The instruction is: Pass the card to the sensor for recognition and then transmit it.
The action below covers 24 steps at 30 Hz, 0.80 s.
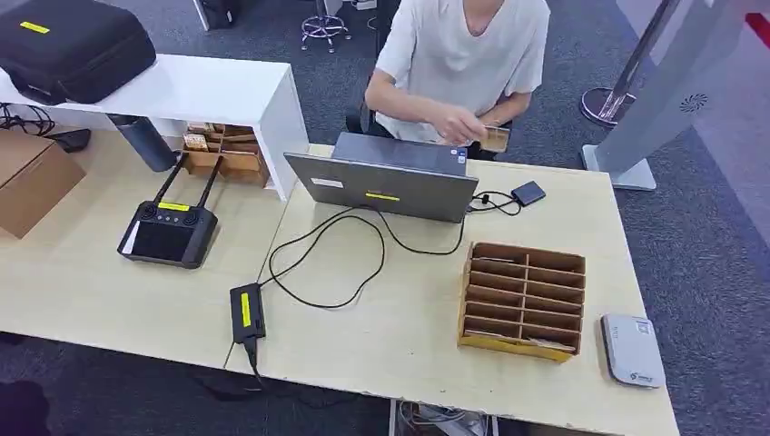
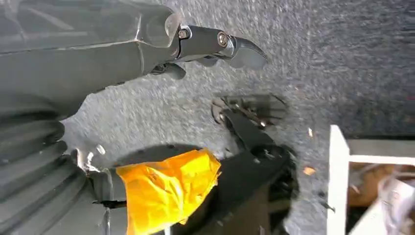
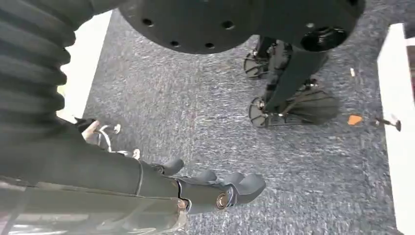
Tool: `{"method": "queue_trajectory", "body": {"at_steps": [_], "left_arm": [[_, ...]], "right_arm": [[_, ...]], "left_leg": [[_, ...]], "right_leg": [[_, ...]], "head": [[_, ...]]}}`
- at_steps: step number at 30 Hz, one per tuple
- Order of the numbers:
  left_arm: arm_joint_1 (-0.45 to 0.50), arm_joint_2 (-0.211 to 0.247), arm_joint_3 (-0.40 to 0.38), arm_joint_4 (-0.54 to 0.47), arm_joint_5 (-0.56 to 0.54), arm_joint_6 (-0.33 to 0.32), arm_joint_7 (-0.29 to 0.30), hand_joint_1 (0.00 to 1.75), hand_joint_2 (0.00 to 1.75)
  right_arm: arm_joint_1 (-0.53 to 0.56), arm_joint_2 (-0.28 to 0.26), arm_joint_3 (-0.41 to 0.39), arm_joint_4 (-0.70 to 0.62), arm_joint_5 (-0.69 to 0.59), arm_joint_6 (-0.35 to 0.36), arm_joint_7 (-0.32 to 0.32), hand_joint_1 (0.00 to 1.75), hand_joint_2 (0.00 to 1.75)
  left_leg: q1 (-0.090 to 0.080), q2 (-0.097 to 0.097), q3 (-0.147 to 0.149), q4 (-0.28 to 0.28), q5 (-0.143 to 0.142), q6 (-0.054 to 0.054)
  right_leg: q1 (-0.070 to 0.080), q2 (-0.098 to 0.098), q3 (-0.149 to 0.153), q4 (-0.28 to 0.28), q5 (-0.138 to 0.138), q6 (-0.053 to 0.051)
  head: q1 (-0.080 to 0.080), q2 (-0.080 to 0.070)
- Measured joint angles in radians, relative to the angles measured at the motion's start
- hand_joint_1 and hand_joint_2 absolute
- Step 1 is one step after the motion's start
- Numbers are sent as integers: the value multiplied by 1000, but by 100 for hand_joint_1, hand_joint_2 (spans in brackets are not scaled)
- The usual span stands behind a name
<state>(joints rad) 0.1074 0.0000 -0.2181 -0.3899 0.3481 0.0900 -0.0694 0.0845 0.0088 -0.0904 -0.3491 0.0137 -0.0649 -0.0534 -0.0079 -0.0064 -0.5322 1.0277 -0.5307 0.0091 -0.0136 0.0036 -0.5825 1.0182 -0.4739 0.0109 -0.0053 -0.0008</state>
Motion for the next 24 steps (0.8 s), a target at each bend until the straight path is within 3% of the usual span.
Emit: {"method": "queue_trajectory", "body": {"at_steps": [5, 7, 8, 10, 11, 12, 17, 18, 20, 24], "left_arm": [[-28, -1, -115, 25, 159, 36, -19, 0, 175], [-49, 0, -220, 47, 358, 80, -38, 0, 175], [-56, 0, -271, 55, 519, 96, -44, 0, 175], [-62, 0, -332, 63, 714, 103, -47, 0, 175], [-63, 1, -354, 66, 730, 104, -47, 0, 175], [-64, 3, -377, 68, 709, 105, -47, 0, 175], [-76, 17, -465, 77, 664, 119, -40, 0, 175], [-78, 21, -478, 77, 667, 113, -24, 0, 175], [-77, 25, -503, 77, 681, 99, 0, 0, 175], [-77, 31, -536, 77, 705, 92, 22, 0, 175]], "right_arm": [[-37, 20, -43, 32, 7, -58, -27, 0, 175], [-63, 31, -91, 63, -14, -116, -64, 0, 175], [-70, 35, -117, 75, -21, -118, -81, 0, 175], [-80, 37, -145, 92, -26, -81, -84, 0, 175], [-82, 37, -153, 105, -35, -35, -74, 0, 175], [-82, 36, -162, 116, -42, 15, -69, 0, 0], [-84, 32, -198, 159, -58, 106, -38, 0, 0], [-86, 24, -203, 166, -62, 129, -14, 0, 175], [-90, 2, -217, 177, -77, 158, 24, 0, 175], [-103, -18, -268, 185, -132, 62, 53, 0, 175]], "left_leg": [[0, 0, 0, 0, 0, 0], [0, 0, 0, 0, 0, 0], [0, 0, 0, 0, 0, 0], [0, 0, 0, 0, 0, 0], [0, 0, 0, 0, 0, 0], [0, 0, 0, 0, 0, 0], [0, 0, 0, 0, -1, -1], [0, 0, 0, 0, -1, -1], [0, 0, -1, 0, -1, -1], [0, 0, 0, 0, -1, -1]], "right_leg": [[0, 0, 0, 0, 0, 0], [0, 0, 0, 0, 0, 0], [0, 0, 0, 0, 0, 0], [0, 0, 0, 0, 0, 0], [0, 0, 0, 0, 0, 0], [0, 0, 0, 0, 0, 0], [0, 0, -1, 0, 0, 0], [0, 0, -1, 0, 0, 0], [0, 0, -1, 0, 0, 0], [0, 0, 0, 0, 0, 0]], "head": [[0, 0], [0, 0], [0, 0], [0, 0], [0, 0], [0, 0], [0, 0], [0, 0], [-2, 0], [0, 0]]}}
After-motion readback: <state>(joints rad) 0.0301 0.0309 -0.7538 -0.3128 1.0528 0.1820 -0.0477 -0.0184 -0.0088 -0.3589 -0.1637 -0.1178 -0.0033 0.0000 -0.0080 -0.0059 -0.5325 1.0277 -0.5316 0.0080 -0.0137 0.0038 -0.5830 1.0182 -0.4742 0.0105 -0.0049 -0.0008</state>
